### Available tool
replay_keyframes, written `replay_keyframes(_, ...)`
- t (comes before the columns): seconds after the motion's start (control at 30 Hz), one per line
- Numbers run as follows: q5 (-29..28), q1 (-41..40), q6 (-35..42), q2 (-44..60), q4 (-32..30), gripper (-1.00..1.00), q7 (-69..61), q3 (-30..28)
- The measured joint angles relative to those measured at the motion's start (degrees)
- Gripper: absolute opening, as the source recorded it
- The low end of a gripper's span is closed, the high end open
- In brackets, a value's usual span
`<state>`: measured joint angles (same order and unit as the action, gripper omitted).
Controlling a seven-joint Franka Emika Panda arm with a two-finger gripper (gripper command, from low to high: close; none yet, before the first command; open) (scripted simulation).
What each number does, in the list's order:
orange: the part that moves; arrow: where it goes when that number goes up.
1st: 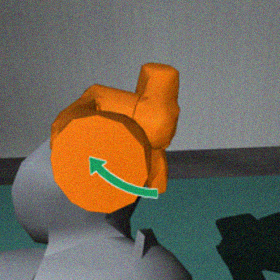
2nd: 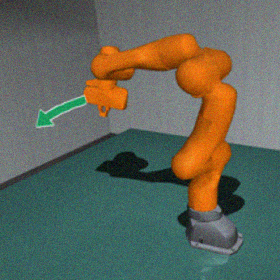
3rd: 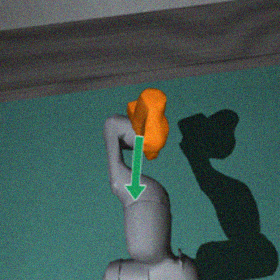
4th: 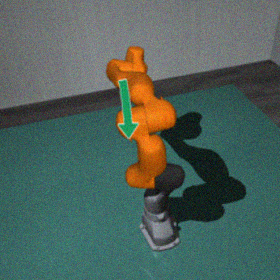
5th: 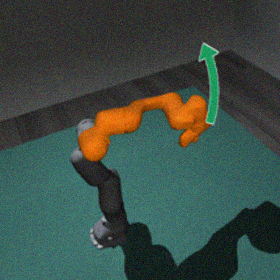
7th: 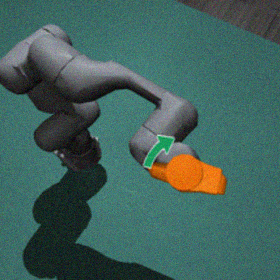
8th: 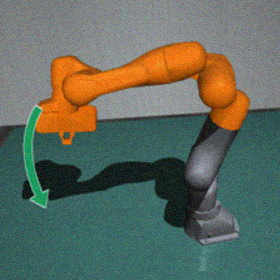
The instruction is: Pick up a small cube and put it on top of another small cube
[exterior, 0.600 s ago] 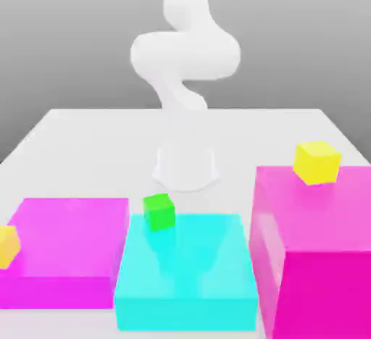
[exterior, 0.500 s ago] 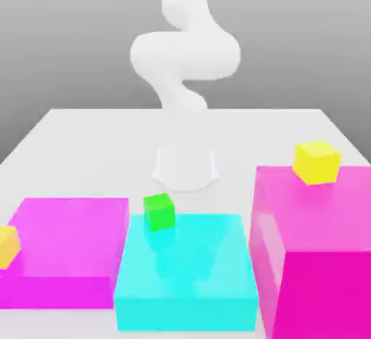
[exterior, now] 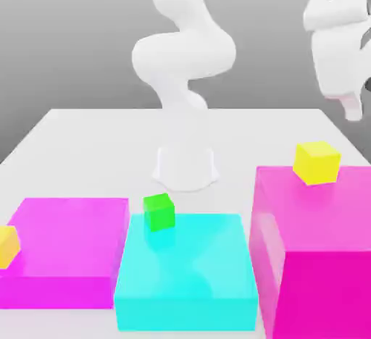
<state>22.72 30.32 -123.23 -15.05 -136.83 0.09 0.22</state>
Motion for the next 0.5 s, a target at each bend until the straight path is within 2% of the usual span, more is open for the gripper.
replay_keyframes(0.3,18.4,11.7,6.4,12.8,-3.2,0.00,-25.6,5.4)
replay_keyframes(0.5,21.4,23.9,9.5,19.2,-13.9,0.00,-20.4,10.9)
